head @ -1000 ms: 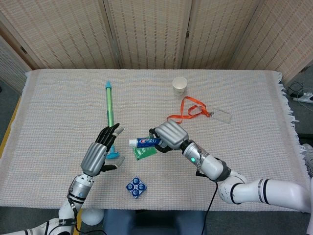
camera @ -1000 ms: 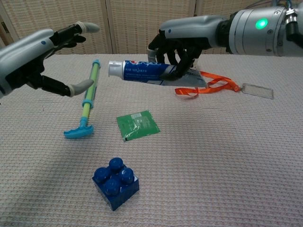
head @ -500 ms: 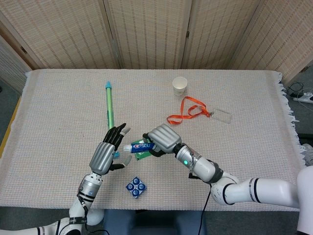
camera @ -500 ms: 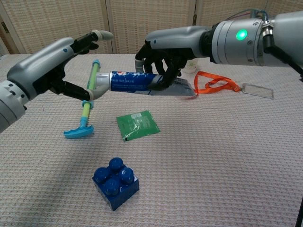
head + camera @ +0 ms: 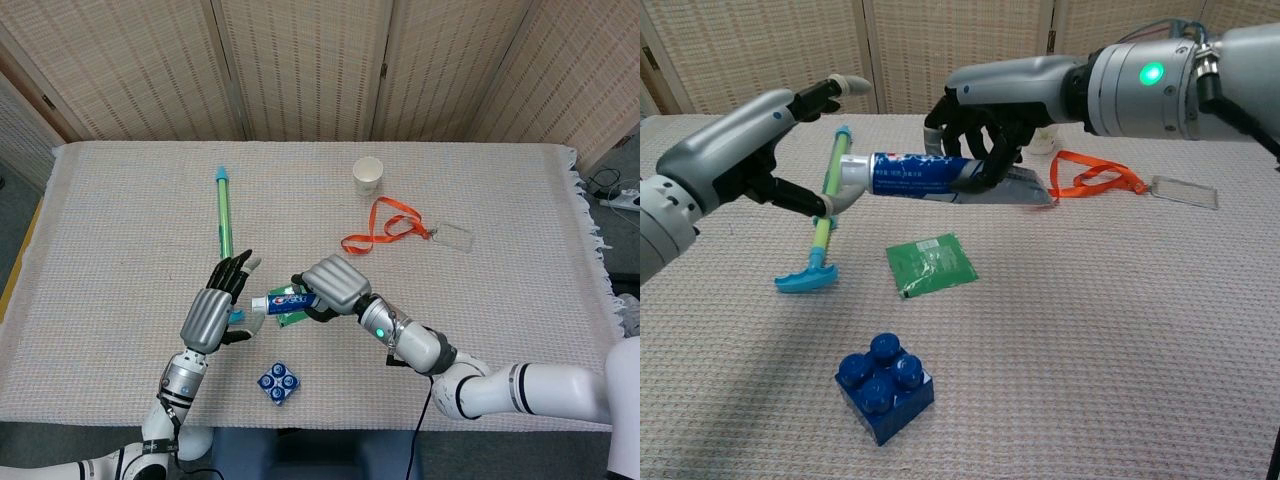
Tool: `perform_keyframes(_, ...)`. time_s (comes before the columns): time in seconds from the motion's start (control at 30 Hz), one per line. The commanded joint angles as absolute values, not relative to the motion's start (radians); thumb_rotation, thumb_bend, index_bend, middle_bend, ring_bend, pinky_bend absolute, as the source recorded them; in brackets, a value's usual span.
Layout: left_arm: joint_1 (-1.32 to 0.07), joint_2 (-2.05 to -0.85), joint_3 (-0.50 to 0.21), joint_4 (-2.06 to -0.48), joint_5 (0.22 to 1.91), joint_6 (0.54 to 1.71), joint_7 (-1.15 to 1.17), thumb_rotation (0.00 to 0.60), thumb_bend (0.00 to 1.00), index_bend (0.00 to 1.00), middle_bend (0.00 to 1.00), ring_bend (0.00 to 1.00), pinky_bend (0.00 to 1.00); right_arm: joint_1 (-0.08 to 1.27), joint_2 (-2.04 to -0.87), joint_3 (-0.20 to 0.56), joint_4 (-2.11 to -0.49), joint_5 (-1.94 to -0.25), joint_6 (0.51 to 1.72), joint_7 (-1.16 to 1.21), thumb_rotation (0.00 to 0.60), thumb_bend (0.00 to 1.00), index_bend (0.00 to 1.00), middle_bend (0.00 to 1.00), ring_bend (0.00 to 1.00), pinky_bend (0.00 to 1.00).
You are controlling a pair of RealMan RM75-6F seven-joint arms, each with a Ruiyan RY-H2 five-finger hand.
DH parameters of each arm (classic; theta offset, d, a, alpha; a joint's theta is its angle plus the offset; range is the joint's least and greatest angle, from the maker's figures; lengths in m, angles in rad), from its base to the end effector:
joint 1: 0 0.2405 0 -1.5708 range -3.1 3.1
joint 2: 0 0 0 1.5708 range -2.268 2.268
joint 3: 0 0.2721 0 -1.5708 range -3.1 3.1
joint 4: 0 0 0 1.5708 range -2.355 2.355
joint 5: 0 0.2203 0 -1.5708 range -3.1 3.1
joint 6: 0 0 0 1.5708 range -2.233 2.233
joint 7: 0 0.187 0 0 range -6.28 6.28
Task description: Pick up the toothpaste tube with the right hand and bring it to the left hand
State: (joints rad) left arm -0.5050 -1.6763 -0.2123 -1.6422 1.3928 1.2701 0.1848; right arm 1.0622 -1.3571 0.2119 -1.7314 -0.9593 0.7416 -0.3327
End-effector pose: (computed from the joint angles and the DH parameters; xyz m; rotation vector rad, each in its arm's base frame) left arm -0.1142 0.3262 -0.0221 -1.5675 -1.1074 -1.4190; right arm -0.0155 -0.3932 -0.0264 2.2207 -0.9091 0.9904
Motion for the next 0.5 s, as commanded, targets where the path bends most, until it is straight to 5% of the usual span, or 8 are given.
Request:
perform_keyframes(0.03, -0.503, -1.674, -0.212, -1.638, 1.390, 1.275, 0.183, 0.600, 0.39, 0.00, 0.00, 0.00, 0.00, 1.063, -1.353, 0.208, -1.736, -0.960, 0.744, -0.332, 0.600, 0.79, 0.76, 0.68, 0.68, 0.66)
perform_keyframes(0.5, -0.498, -1.661, -0.206, -1.634, 1.372, 1.286, 0.181, 0.600, 0.44, 0.00, 0.00, 0.00, 0.00, 1.070, -1.344, 0.187, -1.754, -0.959, 0.757, -0.334, 0.600, 0.80, 0.77, 0.69, 0.70, 0.66)
